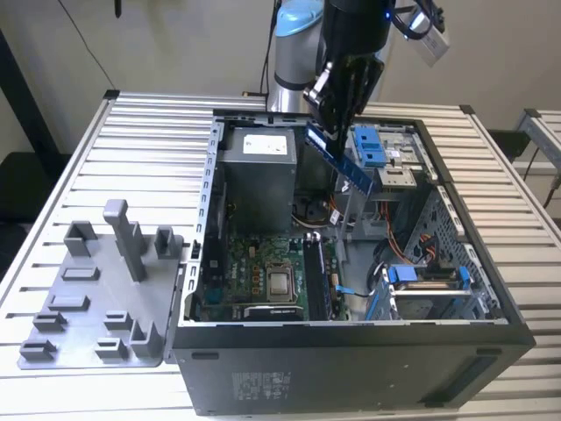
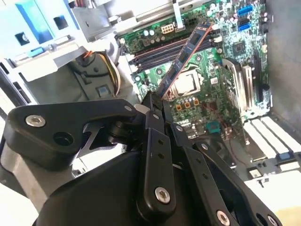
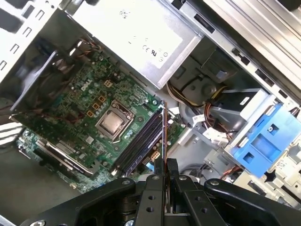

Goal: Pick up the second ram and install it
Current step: 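Insert the second ram into the second slot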

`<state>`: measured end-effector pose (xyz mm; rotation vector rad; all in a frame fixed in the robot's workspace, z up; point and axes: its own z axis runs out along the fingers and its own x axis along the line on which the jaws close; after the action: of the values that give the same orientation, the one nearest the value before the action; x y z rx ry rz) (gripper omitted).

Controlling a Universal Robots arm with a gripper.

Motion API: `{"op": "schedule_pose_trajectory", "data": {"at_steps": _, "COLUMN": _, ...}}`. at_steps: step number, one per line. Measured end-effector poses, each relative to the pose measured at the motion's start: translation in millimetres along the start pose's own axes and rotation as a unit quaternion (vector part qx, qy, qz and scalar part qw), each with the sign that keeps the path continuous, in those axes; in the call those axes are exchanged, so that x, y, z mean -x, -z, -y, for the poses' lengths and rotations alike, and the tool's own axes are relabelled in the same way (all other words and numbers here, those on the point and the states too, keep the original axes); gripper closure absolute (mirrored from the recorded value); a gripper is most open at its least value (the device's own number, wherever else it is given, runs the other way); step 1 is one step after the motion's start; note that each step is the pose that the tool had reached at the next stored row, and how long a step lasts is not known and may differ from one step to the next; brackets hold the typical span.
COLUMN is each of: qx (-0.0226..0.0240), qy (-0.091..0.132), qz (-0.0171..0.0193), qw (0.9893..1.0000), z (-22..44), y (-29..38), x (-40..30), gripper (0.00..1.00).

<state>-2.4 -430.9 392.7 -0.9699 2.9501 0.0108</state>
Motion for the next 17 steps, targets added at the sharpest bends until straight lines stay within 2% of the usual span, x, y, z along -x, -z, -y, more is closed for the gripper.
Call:
{"op": "schedule_pose_trajectory", "data": {"at_steps": 4, "qx": -0.0010, "qy": -0.028, "qz": -0.0002, "qw": 0.9996, "z": 0.0, "y": -0.3, "x": 0.0, "gripper": 0.86}}
{"op": "schedule_pose_trajectory", "data": {"at_steps": 8, "qx": -0.0021, "qy": -0.056, "qz": -0.0003, "qw": 0.9984, "z": 0.0, "y": -0.7, "x": -0.1, "gripper": 0.86}}
{"op": "schedule_pose_trajectory", "data": {"at_steps": 12, "qx": -0.0031, "qy": -0.084, "qz": -0.0004, "qw": 0.9965, "z": 0.0, "y": -1.1, "x": 0.0, "gripper": 0.86}}
{"op": "schedule_pose_trajectory", "data": {"at_steps": 17, "qx": -0.0043, "qy": -0.117, "qz": -0.0006, "qw": 0.9931, "z": 0.0, "y": -1.6, "x": -0.1, "gripper": 0.86}}
